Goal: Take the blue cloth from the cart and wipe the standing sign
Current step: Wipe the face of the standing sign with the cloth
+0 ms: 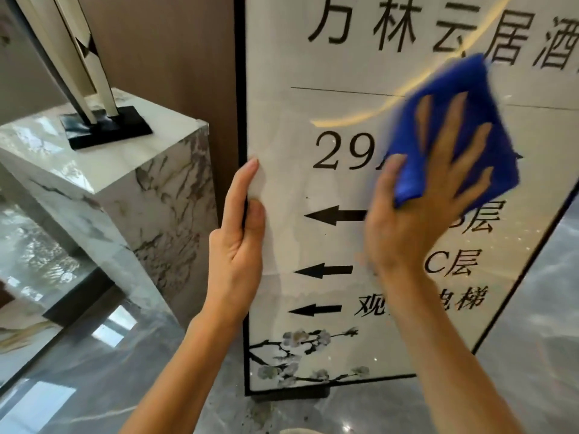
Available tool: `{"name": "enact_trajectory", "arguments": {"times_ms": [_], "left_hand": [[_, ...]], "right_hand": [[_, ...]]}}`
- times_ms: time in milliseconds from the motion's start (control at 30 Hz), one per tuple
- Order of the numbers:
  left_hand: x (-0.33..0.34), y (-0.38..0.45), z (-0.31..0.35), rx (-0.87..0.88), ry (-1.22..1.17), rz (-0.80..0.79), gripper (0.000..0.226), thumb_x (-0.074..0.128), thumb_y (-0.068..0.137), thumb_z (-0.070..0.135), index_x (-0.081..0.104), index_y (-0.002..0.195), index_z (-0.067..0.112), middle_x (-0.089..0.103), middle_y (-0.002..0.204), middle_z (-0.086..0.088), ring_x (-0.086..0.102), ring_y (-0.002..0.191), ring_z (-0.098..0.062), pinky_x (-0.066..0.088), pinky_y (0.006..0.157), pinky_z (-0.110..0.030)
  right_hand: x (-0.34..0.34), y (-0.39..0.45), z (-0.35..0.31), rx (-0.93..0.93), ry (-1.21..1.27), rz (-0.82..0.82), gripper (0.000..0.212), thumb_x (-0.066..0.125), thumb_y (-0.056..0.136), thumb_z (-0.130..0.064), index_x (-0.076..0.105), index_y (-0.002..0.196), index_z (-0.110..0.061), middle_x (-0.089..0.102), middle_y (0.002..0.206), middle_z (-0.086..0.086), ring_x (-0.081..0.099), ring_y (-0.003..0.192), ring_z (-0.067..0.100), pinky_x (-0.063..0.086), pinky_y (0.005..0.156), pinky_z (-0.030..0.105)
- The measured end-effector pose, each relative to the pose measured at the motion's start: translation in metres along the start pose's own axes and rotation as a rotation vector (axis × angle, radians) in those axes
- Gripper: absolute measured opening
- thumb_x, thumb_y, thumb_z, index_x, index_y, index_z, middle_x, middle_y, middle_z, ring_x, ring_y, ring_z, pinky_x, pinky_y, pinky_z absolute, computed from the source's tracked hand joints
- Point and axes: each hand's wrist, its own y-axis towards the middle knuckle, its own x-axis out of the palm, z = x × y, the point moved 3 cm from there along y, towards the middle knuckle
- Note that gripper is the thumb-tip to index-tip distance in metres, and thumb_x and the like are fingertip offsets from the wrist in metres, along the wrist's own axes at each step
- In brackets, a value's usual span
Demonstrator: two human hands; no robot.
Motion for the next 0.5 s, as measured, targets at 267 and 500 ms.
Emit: {"name": "enact_trajectory", "arguments": {"times_ms": [267,500], "left_hand": [[-0.001,0.002,0.000,0.035,-0.079,-0.052,0.042,0.036,0.109,0.028,0.037,0.145,0.048,0.039,0.141,0.047,0.040,0.128,0.021,0.034,0.097,0.002],[-0.002,0.003,-0.010,0.008,-0.120,-0.066,0.043,0.038,0.109,0.029,0.034,0.145,0.053,0.040,0.146,0.040,0.040,0.131,0.017,0.034,0.098,0.000]], "right_hand": [[0.005,-0.101,0.002,-0.639,-0.146,-0.355,0.071,0.048,0.097,-0.056,0.019,0.159,-0.036,0.011,0.170,-0.008,0.002,0.157,0.033,-0.003,0.119,0.067],[-0.010,-0.175,0.056,-0.861,-0.120,-0.525,0.064,0.050,0.097,-0.049,0.029,0.157,-0.037,0.018,0.168,-0.015,0.018,0.156,0.015,0.002,0.125,0.052]]}}
